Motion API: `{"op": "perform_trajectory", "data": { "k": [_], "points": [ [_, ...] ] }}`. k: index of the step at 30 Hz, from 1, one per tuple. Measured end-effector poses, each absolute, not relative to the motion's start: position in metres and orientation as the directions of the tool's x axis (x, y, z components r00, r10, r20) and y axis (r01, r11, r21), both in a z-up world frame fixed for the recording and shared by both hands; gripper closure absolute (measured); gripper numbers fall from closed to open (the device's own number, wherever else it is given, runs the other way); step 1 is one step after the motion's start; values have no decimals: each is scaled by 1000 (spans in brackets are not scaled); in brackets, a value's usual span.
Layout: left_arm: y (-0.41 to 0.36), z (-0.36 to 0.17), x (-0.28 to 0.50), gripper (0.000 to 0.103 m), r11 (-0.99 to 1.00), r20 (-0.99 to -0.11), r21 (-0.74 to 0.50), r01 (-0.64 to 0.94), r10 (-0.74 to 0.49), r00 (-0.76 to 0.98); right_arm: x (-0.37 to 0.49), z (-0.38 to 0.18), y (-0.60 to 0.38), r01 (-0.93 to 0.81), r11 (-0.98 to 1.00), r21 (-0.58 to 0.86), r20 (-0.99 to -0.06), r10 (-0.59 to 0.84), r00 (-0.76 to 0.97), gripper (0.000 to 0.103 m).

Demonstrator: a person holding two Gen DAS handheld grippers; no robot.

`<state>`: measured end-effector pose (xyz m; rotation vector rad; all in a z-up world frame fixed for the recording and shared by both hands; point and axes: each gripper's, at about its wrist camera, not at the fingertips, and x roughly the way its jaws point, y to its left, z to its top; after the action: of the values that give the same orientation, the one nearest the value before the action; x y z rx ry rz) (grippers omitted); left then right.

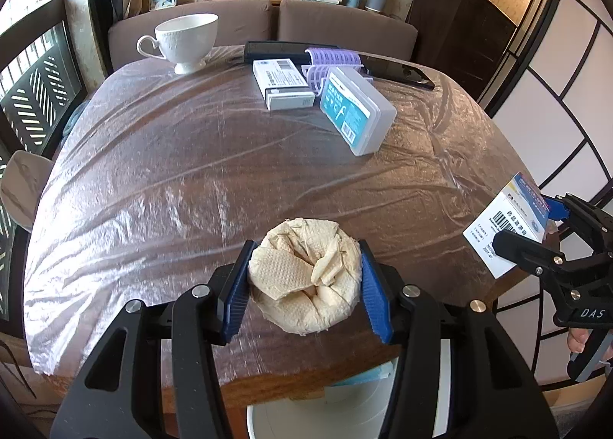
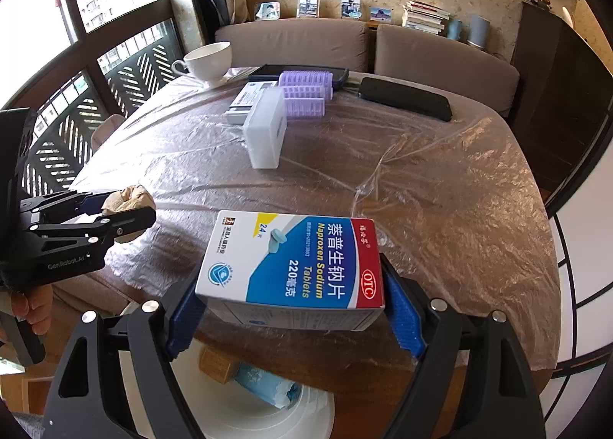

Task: Collect trash
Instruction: 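Lift the tissue ball and Naproxen box and carry them over the bin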

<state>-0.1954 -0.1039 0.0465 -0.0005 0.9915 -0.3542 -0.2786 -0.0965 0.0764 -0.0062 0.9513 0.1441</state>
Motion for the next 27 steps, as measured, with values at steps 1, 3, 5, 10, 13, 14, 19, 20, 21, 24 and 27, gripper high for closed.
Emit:
{"op": "perform_trajectory", "data": {
  "k": [1, 3, 5, 10, 13, 14, 19, 20, 21, 24, 27],
  "points": [
    [-104, 46, -197, 50, 943, -819, -160, 293, -292, 493, -279, 76, -96, -128, 990, 60, -813, 123, 569, 23],
    [-104, 46, -200, 50, 942, -822, -159, 295, -291, 489, -283, 76, -97, -137, 988, 73, -815, 138, 562, 23],
    [-104, 46, -203, 50, 942, -825, -159, 297, -292, 484, -285, 76, -97, -144, 987, 77, -817, 145, 558, 23],
    [-103, 48, -211, 50, 940, -828, -164, 298, -296, 477, -293, 77, -95, -171, 982, 79, -820, 162, 549, 23],
    [-102, 49, -216, 50, 939, -829, -165, 301, -297, 473, -298, 77, -95, -190, 977, 92, -822, 182, 540, 23],
    [-102, 49, -218, 50, 939, -830, -166, 302, -298, 472, -300, 77, -94, -196, 976, 95, -823, 188, 536, 23],
    [-103, 49, -228, 50, 935, -834, -171, 311, -305, 459, -309, 78, -93, -221, 970, 105, -825, 209, 526, 23],
    [-103, 49, -230, 50, 934, -836, -171, 314, -306, 456, -311, 79, -92, -224, 969, 107, -824, 213, 524, 23],
    [-104, 49, -232, 50, 933, -837, -170, 316, -306, 453, -313, 79, -91, -231, 967, 109, -824, 218, 523, 23],
    [-106, 48, -237, 50, 931, -842, -173, 322, -310, 442, -319, 80, -90, -250, 961, 117, -825, 234, 514, 23],
    [-108, 47, -243, 50, 928, -844, -174, 330, -313, 436, -324, 80, -88, -263, 956, 129, -827, 250, 504, 23]
  ]
}}
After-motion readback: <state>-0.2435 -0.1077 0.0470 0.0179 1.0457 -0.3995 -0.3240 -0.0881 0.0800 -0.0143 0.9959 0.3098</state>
